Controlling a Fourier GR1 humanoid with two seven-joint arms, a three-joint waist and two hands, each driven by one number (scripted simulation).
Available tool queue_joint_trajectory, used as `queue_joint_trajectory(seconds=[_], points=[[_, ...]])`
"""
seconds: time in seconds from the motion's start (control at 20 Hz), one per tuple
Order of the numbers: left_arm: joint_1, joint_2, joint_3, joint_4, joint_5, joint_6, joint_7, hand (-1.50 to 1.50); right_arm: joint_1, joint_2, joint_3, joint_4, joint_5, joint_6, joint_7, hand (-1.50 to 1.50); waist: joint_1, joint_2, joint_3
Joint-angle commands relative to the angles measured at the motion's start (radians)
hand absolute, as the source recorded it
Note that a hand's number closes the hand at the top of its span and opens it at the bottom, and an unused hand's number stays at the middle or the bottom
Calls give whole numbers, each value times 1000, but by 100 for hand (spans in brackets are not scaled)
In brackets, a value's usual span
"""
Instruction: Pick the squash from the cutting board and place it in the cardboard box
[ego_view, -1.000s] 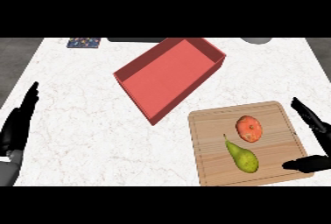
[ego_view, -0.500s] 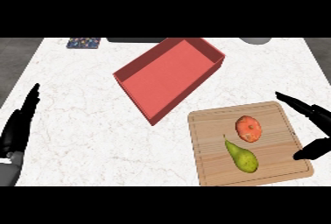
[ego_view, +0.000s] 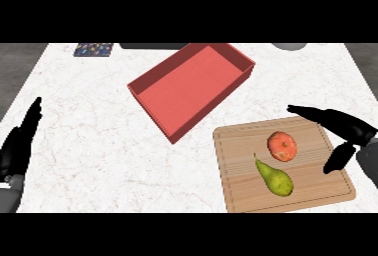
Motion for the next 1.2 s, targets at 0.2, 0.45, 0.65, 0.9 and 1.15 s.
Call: queue_joint_trajectory(seconds=[0.2,0.45,0.65,0.9,1.15], points=[[-27,-75,30,60,-69,-14,-26,0,-93,126,1,83,128,-18,77,-150,-4,1,0],[-6,-36,108,-16,-58,-90,29,0,29,132,-17,-87,147,29,141,-150,-12,-3,0],[19,-72,117,-31,-102,-95,15,0,-34,151,-66,45,176,10,36,-150,-5,-1,0],[23,-99,143,26,-126,-100,-36,0,106,108,-76,-239,132,135,71,-150,-19,-4,-1],[77,-115,158,-89,-145,-114,28,0,80,174,-94,-257,151,151,91,-150,-9,-3,0]])
